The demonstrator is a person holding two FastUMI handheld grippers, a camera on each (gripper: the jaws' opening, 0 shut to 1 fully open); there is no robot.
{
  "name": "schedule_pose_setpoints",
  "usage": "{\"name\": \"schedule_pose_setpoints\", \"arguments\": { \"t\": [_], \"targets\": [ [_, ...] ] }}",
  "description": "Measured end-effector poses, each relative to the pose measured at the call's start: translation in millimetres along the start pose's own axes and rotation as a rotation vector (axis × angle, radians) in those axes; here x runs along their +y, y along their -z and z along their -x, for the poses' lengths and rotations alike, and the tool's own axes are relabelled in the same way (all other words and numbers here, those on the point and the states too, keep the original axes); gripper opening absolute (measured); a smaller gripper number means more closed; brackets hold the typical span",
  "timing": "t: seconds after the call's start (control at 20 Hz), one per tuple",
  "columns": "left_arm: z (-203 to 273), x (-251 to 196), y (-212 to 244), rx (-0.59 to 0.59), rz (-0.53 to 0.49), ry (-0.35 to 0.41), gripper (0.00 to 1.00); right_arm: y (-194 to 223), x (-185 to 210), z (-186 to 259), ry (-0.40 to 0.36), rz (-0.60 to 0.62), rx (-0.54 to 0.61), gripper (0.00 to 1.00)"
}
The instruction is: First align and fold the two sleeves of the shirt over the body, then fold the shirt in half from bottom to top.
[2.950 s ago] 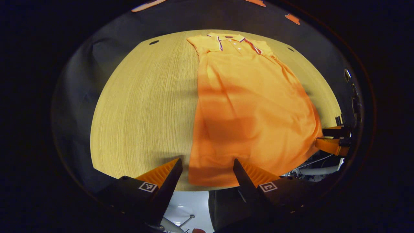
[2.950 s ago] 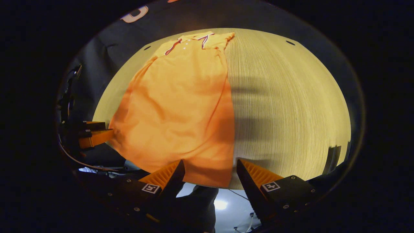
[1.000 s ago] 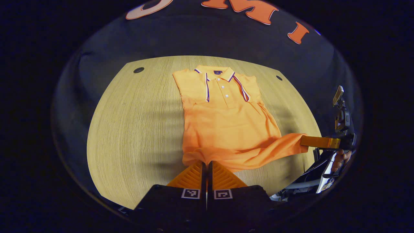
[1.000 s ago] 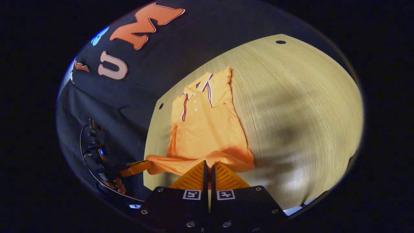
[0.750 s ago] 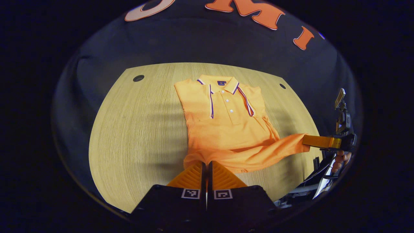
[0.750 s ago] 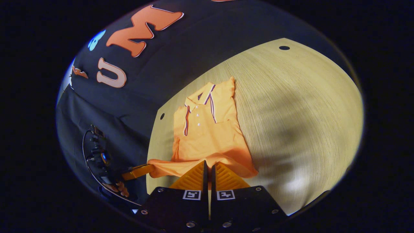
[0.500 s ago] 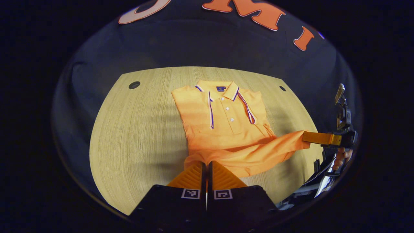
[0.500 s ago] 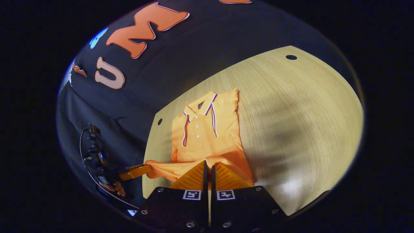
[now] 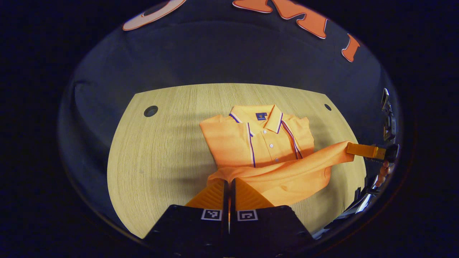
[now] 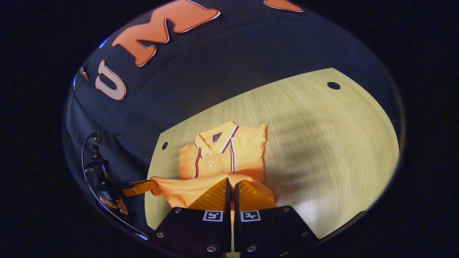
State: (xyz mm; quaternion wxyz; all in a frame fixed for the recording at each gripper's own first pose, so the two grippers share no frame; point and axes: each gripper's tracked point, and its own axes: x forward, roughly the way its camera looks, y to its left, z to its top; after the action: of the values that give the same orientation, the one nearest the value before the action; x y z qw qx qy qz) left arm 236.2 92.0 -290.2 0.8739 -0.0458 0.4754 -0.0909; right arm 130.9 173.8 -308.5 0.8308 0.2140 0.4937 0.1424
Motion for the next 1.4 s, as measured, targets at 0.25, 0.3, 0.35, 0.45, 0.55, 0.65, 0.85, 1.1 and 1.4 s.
{"name": "schedule_pose_setpoints", "arguments": {
  "t": [0.25,0.3,0.35,0.45,0.55,0.65,0.85,1.1,1.4],
  "targets": [
    [-33,13,-46,-0.005,0.009,0.009,0.01,-47,2,-30,0.025,-0.017,-0.042,0.04],
    [-40,14,-55,-0.006,0.010,0.014,0.01,-57,1,-35,0.032,-0.032,-0.050,0.04],
    [-47,16,-63,-0.009,0.015,0.018,0.01,-62,0,-45,0.040,-0.036,-0.052,0.04],
    [-63,18,-77,-0.013,0.017,0.027,0.01,-72,-5,-59,0.069,-0.021,-0.054,0.04],
    [-78,24,-84,-0.002,0.018,0.018,0.01,-83,-8,-70,0.089,-0.030,-0.052,0.04],
    [-90,28,-91,0.008,0.049,0.022,0.01,-89,-10,-83,0.105,-0.026,-0.046,0.04],
    [-109,38,-103,-0.002,0.094,0.013,0.10,-92,-18,-103,0.154,-0.026,-0.021,0.04],
    [-105,46,-126,-0.094,0.156,-0.010,0.70,-109,-10,-78,0.160,-0.057,-0.064,0.50],
    [-62,63,-126,-0.181,0.179,-0.093,0.99,-120,-1,-37,0.182,0.049,-0.170,0.89]
  ]
}}
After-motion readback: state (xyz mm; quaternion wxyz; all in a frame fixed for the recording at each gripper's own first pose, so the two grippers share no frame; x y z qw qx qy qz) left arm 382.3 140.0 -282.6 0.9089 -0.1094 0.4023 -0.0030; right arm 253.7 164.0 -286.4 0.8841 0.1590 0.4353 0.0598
